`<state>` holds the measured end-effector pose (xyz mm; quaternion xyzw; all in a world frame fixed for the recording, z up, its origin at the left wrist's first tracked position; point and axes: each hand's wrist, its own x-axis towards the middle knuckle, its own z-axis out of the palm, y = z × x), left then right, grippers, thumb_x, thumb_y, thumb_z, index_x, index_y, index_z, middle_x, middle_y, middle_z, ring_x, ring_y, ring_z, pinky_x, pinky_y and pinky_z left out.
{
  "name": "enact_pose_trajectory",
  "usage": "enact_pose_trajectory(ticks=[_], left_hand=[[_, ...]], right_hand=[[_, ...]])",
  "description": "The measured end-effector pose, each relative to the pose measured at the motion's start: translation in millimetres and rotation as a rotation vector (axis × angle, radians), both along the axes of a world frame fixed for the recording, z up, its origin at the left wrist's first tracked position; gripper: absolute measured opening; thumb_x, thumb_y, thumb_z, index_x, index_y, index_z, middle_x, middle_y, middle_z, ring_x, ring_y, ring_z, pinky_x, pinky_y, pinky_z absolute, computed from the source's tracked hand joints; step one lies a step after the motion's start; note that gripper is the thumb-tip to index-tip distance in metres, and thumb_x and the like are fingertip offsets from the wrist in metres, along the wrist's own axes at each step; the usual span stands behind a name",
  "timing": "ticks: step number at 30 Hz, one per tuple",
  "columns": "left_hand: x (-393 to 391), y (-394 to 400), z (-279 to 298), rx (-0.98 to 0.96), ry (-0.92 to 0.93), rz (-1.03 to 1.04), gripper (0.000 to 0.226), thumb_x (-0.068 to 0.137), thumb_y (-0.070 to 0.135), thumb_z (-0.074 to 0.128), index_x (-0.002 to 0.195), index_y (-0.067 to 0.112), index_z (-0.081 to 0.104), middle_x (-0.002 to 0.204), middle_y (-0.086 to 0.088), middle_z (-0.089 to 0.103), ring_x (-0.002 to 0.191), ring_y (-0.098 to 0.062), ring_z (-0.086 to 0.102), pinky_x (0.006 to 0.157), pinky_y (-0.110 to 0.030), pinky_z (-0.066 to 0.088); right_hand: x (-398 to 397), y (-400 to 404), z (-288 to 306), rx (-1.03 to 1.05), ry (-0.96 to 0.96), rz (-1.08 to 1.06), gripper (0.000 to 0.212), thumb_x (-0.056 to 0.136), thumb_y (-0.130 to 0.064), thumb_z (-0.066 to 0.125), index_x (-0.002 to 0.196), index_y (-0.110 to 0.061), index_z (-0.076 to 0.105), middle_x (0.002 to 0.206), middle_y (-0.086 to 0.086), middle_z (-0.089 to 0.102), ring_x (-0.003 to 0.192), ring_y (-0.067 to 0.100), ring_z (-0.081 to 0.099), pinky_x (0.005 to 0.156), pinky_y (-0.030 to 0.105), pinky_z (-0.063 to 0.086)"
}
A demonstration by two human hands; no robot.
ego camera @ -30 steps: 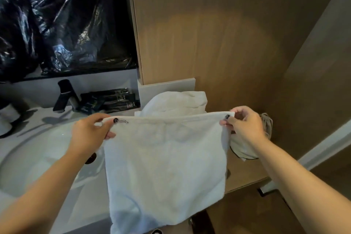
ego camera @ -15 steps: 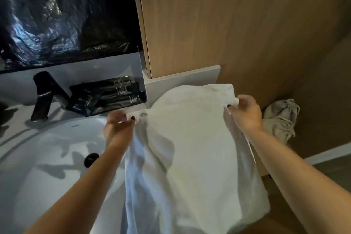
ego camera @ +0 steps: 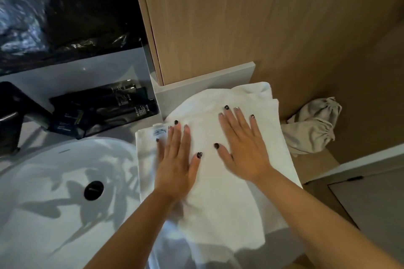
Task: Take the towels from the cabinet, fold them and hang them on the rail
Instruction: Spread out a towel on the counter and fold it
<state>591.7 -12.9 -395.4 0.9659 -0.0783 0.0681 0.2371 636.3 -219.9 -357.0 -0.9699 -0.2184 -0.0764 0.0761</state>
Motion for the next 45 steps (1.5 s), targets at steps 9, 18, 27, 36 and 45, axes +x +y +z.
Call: enact_pose_trajectory(ticks=[9,18,27,36,45], left_hand=[[-20.5,29.7,-0.4,0.058,0.182,0.01,0.081,0.088,0.072,-0.011,0.15,0.022,-0.027,0.16,0.008,-0.029,0.146,-0.007,-0.027,0.121,-0.037,-0.013],[-132.2,24.3,-1.0,-0.359,0.2,0.239,0.074,0.09,0.067,0.016,0.151,0.033,-0.009,0.155,0.024,-0.022,0.146,0.004,-0.015,0.119,-0.022,0.001],[-222.7,-7.7,8.7,-0.416,0.234,0.448,0.061,0.099,0.019,0.053,0.152,0.007,0.025,0.159,-0.009,0.021,0.147,-0.022,0.022,0.115,-0.021,0.015],[-291.5,-30.9,11.7,-0.493,0.162,0.573,0.043,0.093,0.012,0.062,0.133,0.009,0.047,0.13,-0.001,0.045,0.125,-0.022,0.044,0.112,-0.043,0.037],[-281.1,-23.0,13.5,-0.179,0.089,0.583,0.036,0.078,0.043,0.076,0.1,0.019,0.059,0.108,0.002,0.048,0.103,-0.021,0.051,0.089,-0.037,0.05]], right_hand=[[10.1,-30.0,2.8,0.11,0.195,-0.268,0.088,0.09,-0.071,0.015,0.157,-0.017,-0.008,0.165,-0.003,-0.012,0.15,0.012,-0.016,0.123,0.044,-0.004],[-86.8,5.3,-0.2,0.172,0.147,-0.033,0.068,0.1,-0.05,0.015,0.158,-0.016,0.006,0.165,0.006,-0.008,0.151,0.02,-0.013,0.122,0.043,-0.004],[-183.2,-8.0,-4.1,-0.056,0.473,0.22,0.066,0.1,-0.048,0.014,0.158,-0.019,0.001,0.162,0.001,-0.02,0.15,0.018,-0.017,0.123,0.042,0.004],[-218.3,-18.2,7.9,-0.103,0.623,0.19,0.062,0.106,-0.04,0.029,0.158,-0.017,0.004,0.165,0.006,-0.004,0.152,0.023,-0.005,0.123,0.04,0.003],[-206.4,-13.2,8.9,0.014,0.759,0.082,0.058,0.106,-0.039,0.031,0.158,-0.021,0.011,0.165,-0.001,-0.001,0.152,0.016,-0.005,0.123,0.04,0.002]])
